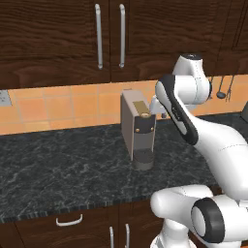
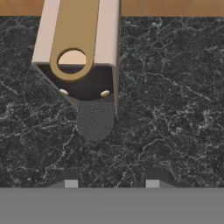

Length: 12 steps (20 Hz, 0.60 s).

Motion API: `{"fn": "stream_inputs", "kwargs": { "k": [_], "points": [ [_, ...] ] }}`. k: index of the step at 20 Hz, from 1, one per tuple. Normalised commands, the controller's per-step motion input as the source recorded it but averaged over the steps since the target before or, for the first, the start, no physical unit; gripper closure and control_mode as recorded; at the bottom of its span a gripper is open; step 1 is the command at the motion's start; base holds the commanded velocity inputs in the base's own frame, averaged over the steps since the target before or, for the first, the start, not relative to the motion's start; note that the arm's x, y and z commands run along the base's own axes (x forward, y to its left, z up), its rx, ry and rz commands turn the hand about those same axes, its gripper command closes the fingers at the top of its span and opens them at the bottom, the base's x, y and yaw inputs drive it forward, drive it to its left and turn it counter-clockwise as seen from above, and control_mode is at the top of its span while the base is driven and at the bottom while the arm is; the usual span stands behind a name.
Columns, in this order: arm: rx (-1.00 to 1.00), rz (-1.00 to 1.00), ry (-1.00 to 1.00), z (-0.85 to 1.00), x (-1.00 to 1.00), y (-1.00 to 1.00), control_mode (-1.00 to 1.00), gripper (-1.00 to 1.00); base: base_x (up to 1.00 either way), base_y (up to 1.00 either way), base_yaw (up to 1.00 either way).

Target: Navigate to the stand mixer.

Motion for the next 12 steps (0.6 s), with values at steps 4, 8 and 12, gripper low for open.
{"fn": "stream_inputs", "kwargs": {
  "k": [4,8,12],
  "points": [
    [0.0,0.0,0.0,0.0,-0.66,0.0,-1.0,-1.0,0.0,0.0,0.0],
    [-0.02,0.0,-0.16,-0.03,-0.98,0.0,-1.0,-1.0,0.0,0.0,0.0],
    [-0.05,0.0,-0.26,-0.05,-0.69,0.05,-1.0,-1.0,0.0,0.0,0.0]
  ]
}}
